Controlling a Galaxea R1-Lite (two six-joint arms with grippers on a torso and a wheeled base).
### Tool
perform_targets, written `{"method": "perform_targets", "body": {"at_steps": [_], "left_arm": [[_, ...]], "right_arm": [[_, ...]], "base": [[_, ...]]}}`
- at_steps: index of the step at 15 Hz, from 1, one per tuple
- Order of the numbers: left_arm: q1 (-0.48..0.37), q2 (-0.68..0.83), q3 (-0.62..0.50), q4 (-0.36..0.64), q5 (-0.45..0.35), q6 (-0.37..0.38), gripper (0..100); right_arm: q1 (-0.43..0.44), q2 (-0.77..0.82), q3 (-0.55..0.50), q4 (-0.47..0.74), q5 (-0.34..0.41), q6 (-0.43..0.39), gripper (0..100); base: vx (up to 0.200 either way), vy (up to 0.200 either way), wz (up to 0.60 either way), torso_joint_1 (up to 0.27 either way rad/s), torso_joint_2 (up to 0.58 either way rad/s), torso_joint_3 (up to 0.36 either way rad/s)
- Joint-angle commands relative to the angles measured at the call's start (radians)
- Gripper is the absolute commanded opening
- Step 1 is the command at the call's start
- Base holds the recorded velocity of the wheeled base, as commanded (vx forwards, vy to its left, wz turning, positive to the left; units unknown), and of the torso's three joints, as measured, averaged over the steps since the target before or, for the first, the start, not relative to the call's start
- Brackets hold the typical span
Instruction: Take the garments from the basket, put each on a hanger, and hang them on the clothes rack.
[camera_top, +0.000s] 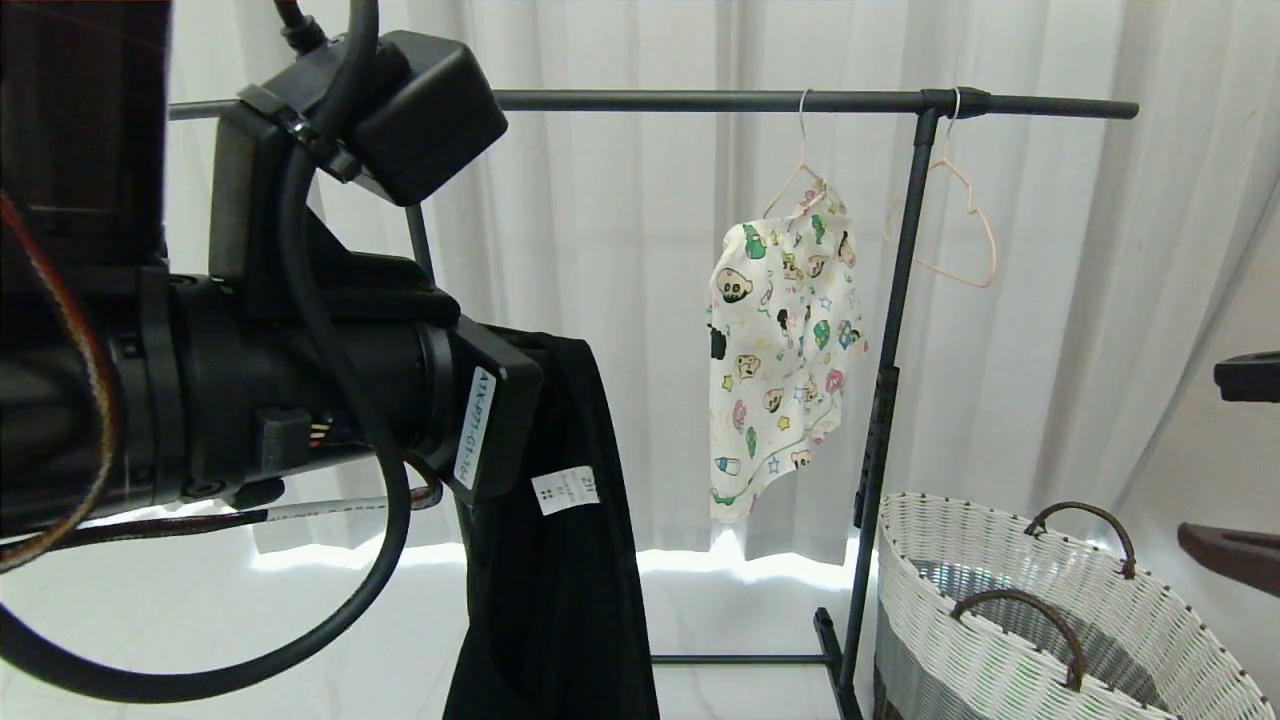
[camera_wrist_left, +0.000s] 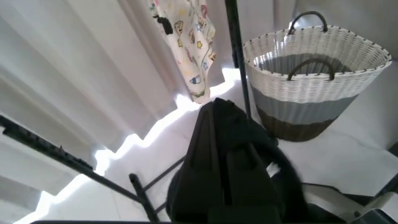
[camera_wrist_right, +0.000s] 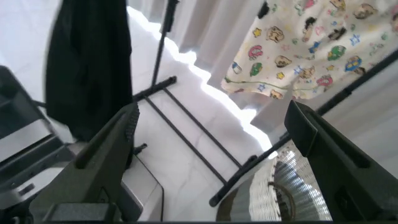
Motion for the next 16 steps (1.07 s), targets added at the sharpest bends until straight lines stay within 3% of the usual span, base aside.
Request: {"method": "perform_targets", "body": {"at_steps": [1,2,4,8,11,12,14,16], "left_arm": [[0.001,-0.032,0.021,0.000,0.024,0.022,0],[0.020,-0.059,0.066,0.002,0.067,0.069,0],[0.090,-0.121,0.170,0.000,0.122,0.183,0],[0.196,-0.233,0.290,0.000,0.120,0.198,0],[0.278,-0.251,0.313,0.000,0.119,0.197,0],[0.311,-0.253,0.322,0.000,0.119,0.197,0],[0.324,-0.256,0.336,0.000,0.119,0.190,0],[0.322,-0.268,0.368,-0.001,0.117,0.195,0]], "right_arm": [[-0.212,-0.002,0.017,0.009,-0.034,-0.007,100],[-0.336,0.015,0.017,0.034,-0.090,-0.027,100],[-0.437,0.015,0.019,0.091,-0.149,-0.121,100],[-0.585,0.017,0.100,0.072,-0.182,-0.200,100],[-0.661,0.029,0.138,0.025,-0.177,-0.181,100],[-0.678,0.040,0.166,-0.038,-0.166,-0.125,100],[-0.678,0.067,0.191,-0.133,-0.134,-0.030,100],[-0.680,0.083,0.189,-0.142,-0.133,-0.016,100]], "base": [[0.000,0.000,0.00,0.000,0.00,0.000],[0.000,0.000,0.00,0.000,0.00,0.000],[0.000,0.000,0.00,0.000,0.00,0.000],[0.000,0.000,0.00,0.000,0.00,0.000],[0.000,0.000,0.00,0.000,0.00,0.000],[0.000,0.000,0.00,0.000,0.00,0.000],[0.000,0.000,0.00,0.011,-0.02,-0.025],[0.000,0.000,0.00,0.061,-0.23,-0.195]]}}
